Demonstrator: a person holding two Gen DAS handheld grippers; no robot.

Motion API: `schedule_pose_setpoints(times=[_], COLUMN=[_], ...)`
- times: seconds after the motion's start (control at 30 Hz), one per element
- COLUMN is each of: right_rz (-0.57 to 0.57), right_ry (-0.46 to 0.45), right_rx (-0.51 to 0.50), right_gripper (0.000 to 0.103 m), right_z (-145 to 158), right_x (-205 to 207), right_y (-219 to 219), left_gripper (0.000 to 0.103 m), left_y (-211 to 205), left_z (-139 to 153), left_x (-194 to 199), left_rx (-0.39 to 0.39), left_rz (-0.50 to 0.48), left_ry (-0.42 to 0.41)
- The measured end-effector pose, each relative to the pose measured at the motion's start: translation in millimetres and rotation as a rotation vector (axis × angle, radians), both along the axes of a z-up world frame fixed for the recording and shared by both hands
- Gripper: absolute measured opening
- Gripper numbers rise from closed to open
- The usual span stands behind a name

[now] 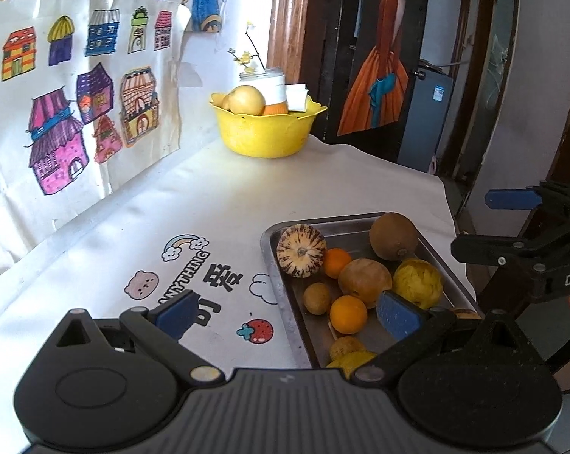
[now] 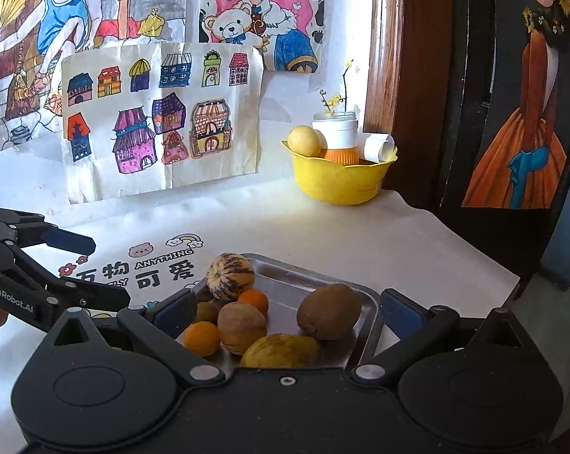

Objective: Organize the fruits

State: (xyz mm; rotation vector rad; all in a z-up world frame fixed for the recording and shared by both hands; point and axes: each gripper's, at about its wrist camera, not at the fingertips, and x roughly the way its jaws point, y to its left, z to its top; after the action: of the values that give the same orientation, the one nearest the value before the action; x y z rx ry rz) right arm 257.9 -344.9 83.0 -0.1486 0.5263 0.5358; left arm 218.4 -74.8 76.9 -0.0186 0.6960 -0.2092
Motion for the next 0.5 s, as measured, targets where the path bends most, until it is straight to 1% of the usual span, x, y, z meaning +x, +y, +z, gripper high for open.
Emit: schedule_pose_setpoints(times=[0.33, 0.5], right_rz=[-0.017, -0.04], right_ry=[-0.01, -0.054], right_rx=[0.043, 0.044], right_gripper=[0.102, 0.102], right_z=[6, 5], right_x=[-21, -34], right_y=[2, 1], left_gripper=[0.103, 0.103], left_y=[2, 3], left_z=[4, 5], left_x=[-13, -20], left_rx=[-0.015, -0.021], left_rz=[0.026, 0.036], left_ry=[-0.019, -0.03])
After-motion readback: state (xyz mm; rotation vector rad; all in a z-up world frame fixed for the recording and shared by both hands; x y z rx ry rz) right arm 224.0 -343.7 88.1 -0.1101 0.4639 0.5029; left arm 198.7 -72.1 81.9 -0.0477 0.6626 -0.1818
